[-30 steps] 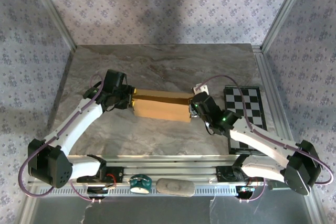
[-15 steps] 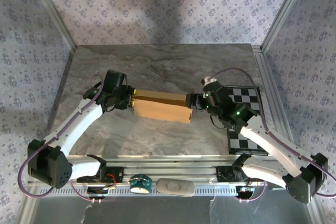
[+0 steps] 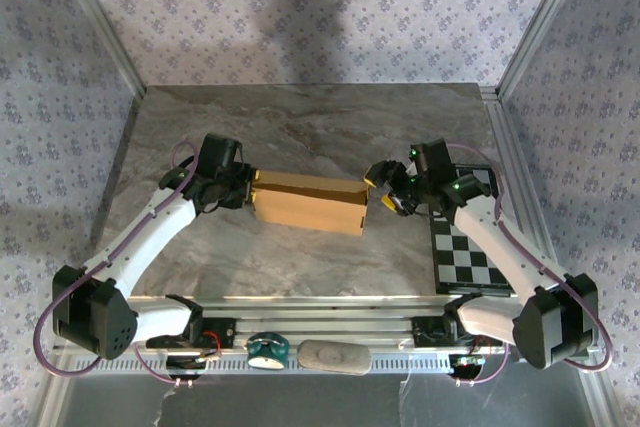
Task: Fold the paper box
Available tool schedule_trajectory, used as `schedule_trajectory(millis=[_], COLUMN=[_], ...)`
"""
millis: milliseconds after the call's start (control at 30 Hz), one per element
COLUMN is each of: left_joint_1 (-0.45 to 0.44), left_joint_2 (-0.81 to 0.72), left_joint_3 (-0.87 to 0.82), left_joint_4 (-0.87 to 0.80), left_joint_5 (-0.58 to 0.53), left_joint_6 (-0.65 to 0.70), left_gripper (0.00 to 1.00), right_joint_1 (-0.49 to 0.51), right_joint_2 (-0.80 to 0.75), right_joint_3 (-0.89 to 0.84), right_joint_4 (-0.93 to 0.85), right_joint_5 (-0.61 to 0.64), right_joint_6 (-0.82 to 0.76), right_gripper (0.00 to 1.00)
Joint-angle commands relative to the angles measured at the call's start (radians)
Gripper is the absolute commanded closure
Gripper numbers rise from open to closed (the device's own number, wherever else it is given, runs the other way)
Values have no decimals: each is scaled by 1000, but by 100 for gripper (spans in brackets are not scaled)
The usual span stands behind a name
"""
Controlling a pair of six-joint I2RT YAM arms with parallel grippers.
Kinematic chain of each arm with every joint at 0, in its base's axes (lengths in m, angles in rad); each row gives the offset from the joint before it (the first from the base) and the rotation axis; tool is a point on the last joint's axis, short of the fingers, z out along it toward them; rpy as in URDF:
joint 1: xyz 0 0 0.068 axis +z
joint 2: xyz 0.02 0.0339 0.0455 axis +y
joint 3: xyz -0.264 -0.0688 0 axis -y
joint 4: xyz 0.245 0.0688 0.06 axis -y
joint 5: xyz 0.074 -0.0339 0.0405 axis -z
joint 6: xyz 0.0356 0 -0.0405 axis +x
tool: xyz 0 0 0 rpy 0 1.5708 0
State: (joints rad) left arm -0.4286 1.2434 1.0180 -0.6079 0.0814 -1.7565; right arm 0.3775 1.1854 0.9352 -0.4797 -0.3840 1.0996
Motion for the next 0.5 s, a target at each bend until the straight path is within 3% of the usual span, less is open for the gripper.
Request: schedule_trajectory(millis=[0, 467], left_joint_1=[-12, -14], left_joint_2=[10, 7], left_joint_3=[-25, -33], left_joint_4=[-100, -102], left_joint_5=[2, -2], left_joint_6=[-11, -14], left_gripper=[62, 63], right_joint_1=[-10, -18], right_joint_2=[-22, -45], right_joint_3=[-31, -116], right_joint_4=[9, 25], right_joint_5=[-77, -91], right_joint_6=[67, 40], right_gripper=[34, 49])
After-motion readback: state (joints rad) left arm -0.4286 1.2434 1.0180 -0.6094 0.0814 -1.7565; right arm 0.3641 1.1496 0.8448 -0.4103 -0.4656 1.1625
